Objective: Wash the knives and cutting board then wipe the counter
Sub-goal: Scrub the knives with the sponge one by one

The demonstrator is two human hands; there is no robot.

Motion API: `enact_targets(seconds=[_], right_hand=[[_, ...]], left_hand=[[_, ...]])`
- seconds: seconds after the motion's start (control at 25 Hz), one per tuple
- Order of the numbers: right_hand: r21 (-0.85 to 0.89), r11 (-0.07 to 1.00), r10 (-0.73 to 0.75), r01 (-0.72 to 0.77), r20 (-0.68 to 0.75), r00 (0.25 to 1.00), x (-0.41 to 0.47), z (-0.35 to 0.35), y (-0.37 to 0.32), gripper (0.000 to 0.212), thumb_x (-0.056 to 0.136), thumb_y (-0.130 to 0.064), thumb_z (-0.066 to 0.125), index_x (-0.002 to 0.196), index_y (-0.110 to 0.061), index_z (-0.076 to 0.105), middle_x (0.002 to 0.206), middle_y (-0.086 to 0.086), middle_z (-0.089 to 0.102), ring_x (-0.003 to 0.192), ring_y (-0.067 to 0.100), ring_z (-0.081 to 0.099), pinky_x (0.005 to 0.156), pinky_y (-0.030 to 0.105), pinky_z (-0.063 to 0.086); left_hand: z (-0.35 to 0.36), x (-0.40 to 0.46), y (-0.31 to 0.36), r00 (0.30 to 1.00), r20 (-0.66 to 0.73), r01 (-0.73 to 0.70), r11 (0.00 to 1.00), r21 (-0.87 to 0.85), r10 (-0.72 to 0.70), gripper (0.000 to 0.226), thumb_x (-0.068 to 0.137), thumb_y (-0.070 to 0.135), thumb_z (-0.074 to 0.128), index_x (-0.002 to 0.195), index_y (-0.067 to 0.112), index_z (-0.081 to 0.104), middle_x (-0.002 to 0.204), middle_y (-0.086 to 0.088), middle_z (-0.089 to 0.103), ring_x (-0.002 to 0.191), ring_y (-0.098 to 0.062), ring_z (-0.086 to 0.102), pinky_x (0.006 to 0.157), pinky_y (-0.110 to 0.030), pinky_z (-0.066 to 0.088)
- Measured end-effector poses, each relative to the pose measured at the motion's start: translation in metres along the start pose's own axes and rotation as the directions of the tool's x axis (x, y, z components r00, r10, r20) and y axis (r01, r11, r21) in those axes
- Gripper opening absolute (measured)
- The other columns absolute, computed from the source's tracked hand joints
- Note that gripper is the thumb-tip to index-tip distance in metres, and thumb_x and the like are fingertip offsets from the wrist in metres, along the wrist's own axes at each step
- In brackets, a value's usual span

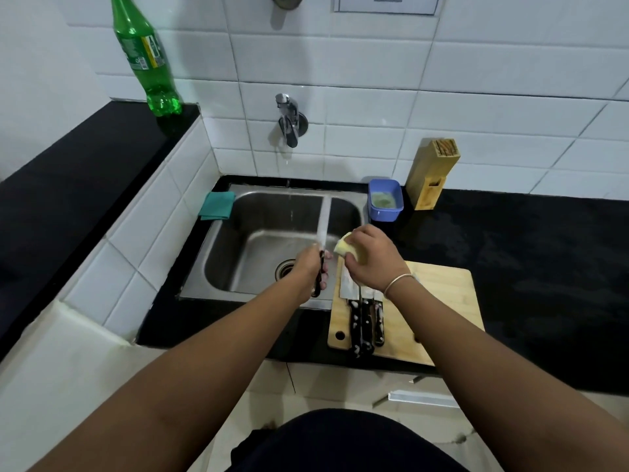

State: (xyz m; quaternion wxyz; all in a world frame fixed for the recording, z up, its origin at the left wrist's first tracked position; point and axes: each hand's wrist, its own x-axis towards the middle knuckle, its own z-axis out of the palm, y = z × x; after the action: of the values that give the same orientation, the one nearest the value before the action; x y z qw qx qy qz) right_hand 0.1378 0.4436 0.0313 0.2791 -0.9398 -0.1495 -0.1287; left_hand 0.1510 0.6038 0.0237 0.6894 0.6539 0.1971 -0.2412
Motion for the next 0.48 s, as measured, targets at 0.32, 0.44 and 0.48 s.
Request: enact_targets(seconds=[0.32,0.44,0.48], right_hand=[[0.207,0.865,0.497,-0.457,-0.224,0.839,-0.032,-0.025,0.054,0.021,0.079,-0.018,0.072,0.099,-0.011,0.071,0.093,0.0,0.059,0.084,0.014,0.056,0.078,0.024,0.043],[0.235,0.837,0.541,-0.493,-0.228,0.81,-0.044,-0.027,0.064,0.021,0.079,-0.019,0.073,0.099,-0.011,0.072,0.095,0.0,0.06,0.085,0.014,0.056,0.078,0.021,0.039],[0.243,0.832,0.549,-0.499,-0.229,0.804,-0.048,-0.028,0.067,0.021,0.079,-0.019,0.073,0.099,-0.011,0.072,0.095,0.001,0.061,0.085,0.013,0.056,0.079,0.021,0.04]], left_hand=[[0.055,0.001,-0.035,0.995,0.082,0.001,0.846,0.534,-0.053,0.021,0.098,0.022,0.052,0.101,0.003,0.061,0.072,-0.008,0.052,0.056,-0.02,0.044,0.054,-0.026,0.035],[0.076,0.001,-0.047,0.999,0.044,-0.023,0.765,0.644,-0.007,0.03,0.096,0.028,0.054,0.112,0.003,0.058,0.088,-0.009,0.055,0.069,-0.02,0.049,0.056,-0.028,0.035],[0.083,0.0,-0.051,0.999,0.038,-0.028,0.737,0.676,0.003,0.027,0.095,0.027,0.055,0.11,0.005,0.056,0.089,-0.008,0.055,0.07,-0.019,0.049,0.053,-0.028,0.034]])
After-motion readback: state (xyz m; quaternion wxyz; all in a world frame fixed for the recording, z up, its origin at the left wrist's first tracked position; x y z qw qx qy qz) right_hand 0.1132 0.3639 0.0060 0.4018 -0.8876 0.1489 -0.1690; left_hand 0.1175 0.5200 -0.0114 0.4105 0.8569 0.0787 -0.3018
